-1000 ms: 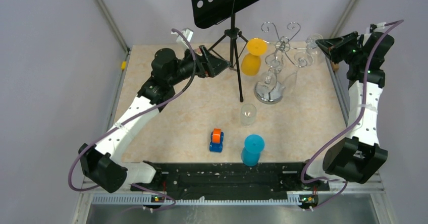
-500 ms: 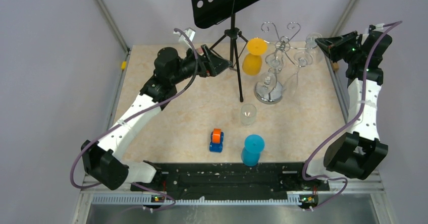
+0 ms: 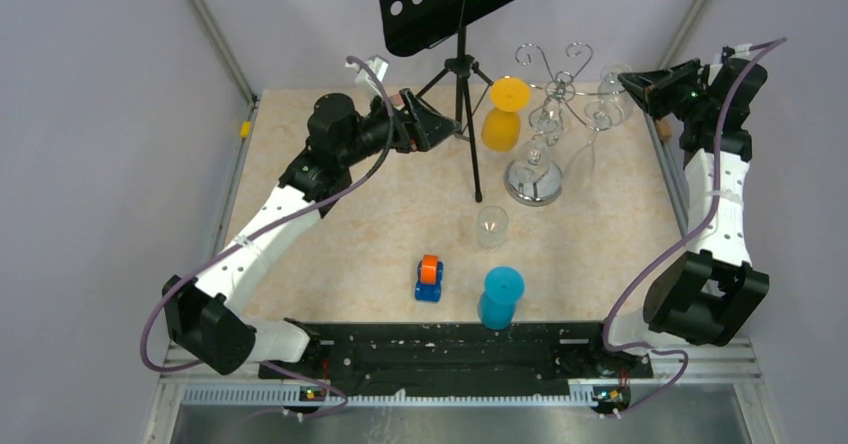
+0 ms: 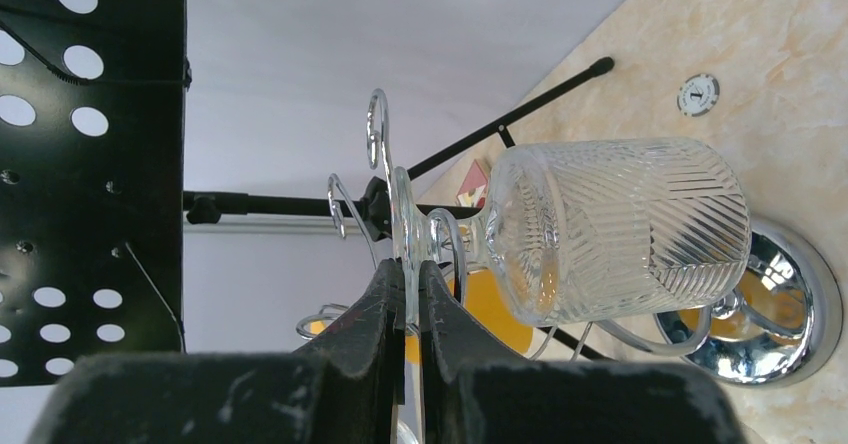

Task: Place the wine glass upside down on the wine glass rack
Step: Turn the wine glass upside down at the wine rack.

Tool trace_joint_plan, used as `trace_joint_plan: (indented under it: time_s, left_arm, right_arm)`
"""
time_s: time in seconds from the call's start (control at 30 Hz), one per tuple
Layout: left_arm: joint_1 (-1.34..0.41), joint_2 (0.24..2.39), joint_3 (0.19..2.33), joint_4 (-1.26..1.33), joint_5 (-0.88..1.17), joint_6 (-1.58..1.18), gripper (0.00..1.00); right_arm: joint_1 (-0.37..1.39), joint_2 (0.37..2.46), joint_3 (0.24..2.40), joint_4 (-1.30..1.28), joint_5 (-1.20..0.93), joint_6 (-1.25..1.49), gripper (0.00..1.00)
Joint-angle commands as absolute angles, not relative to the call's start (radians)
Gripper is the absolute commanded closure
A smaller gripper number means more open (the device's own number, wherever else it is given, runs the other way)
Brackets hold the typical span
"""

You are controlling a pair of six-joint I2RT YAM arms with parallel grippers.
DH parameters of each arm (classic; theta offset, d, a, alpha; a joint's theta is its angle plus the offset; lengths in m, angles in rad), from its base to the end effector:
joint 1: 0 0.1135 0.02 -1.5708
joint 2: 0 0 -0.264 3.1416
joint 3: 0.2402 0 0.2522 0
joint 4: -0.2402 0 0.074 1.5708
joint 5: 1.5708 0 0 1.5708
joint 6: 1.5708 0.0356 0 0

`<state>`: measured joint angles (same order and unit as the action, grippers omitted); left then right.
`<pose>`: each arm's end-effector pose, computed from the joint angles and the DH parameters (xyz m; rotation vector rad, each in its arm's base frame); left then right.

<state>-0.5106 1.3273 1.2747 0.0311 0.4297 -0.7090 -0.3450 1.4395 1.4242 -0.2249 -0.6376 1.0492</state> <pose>0.2636 -0.1647 0.4145 0.1939 1.7366 -1.2635 0.3186 -0.0920 0.4071 0.8136 1.7117 1.0649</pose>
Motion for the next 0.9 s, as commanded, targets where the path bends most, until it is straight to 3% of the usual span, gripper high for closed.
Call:
trace_joint_plan:
  time_s: [0.0, 0.17, 0.37, 0.7, 0.87]
  left_arm:
    - [-0.509, 1.327, 1.317, 0.069, 0.435, -0.716, 0.04]
    - [-0.508, 1.327, 1.318, 0.069, 0.436, -0.718, 0.04]
    - [-0.509, 1.327, 1.318, 0.069, 0.440, -0.718, 0.04]
    - [-0.509, 1.320, 1.322, 0.069, 0.443, -0.721, 0.04]
    - [-0.508, 1.314, 1.320, 0.070, 0.446, -0.724, 0.05]
  right_arm:
    - [-0.327, 1.437, 1.498, -0.147, -0.629, 1.043, 1.00]
    - [-0.321, 1.437, 1.505, -0.183, -0.632, 1.018, 0.99]
    - [-0.321, 1.428, 1.525, -0.247, -0.623, 0.969, 0.77]
    - [-0.321, 1.408, 1.550, -0.324, -0.597, 0.920, 0.64]
    - [-0.321, 1.404, 1.583, -0.377, -0.574, 0.897, 0.50]
